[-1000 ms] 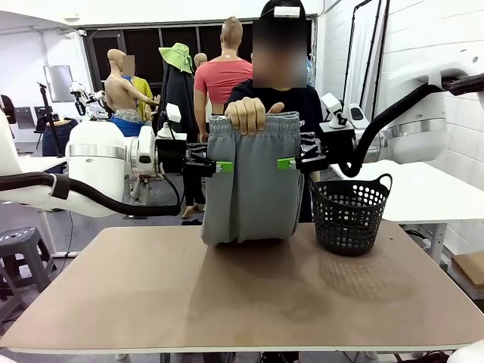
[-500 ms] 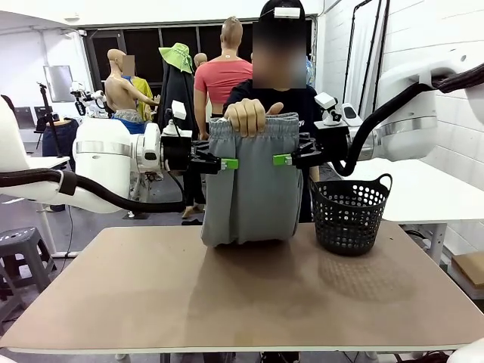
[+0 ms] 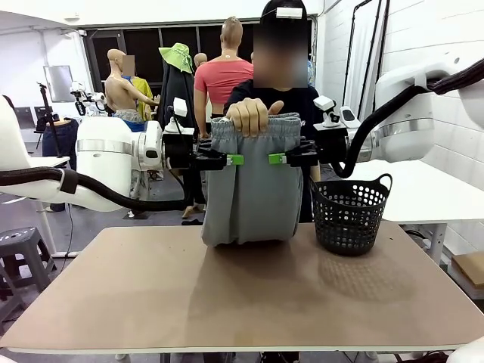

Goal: Fold the training pants.
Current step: Grab both ends of the Training pants handed by a person.

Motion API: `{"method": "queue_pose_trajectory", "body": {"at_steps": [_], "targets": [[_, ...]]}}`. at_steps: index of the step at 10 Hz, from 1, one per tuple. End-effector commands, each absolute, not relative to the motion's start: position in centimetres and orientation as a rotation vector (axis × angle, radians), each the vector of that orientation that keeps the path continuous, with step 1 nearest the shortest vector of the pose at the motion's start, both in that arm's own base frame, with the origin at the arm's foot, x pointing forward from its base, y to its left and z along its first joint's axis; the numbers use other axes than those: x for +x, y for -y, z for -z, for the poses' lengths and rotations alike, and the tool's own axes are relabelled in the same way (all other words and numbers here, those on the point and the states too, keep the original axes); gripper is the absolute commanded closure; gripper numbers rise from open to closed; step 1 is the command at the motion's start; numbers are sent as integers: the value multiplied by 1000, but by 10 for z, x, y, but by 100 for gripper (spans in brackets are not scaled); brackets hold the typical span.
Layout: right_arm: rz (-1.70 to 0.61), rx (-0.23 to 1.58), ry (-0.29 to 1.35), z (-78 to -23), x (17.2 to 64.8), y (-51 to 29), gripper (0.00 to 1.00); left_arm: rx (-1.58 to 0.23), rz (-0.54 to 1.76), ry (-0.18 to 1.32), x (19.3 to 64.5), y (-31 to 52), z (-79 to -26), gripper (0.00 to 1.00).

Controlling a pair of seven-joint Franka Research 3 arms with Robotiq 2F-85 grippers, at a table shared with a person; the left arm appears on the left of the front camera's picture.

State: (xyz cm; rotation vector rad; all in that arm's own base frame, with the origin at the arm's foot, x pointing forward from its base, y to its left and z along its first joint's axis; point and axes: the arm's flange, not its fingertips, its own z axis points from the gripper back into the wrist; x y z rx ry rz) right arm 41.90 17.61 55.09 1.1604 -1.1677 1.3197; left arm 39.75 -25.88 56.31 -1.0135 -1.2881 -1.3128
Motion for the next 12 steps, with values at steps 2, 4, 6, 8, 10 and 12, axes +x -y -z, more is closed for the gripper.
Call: {"method": "queue_pose_trajectory", "body": {"at_steps": [2,4,6,8,10,12], "targets": [[-1284,1204,1152,-555,424,-180,100,-1050,1283,1290,398,253,-561,100],[-1276,1236,1140,-555,424,-179,100,-1071,1277,1295,400,253,-560,100],[-1280,1238,1127,-555,423,-179,100,-1072,1261,1290,406,250,-556,100],[-1312,1195,1114,-555,422,-183,100,-1069,1278,1266,408,250,-553,100],[-1389,1183,1028,-554,432,-195,100,-1026,1322,1188,416,246,-548,100],[-1309,1193,1122,-547,419,-180,100,-1043,1279,1272,407,251,-550,100]]}}
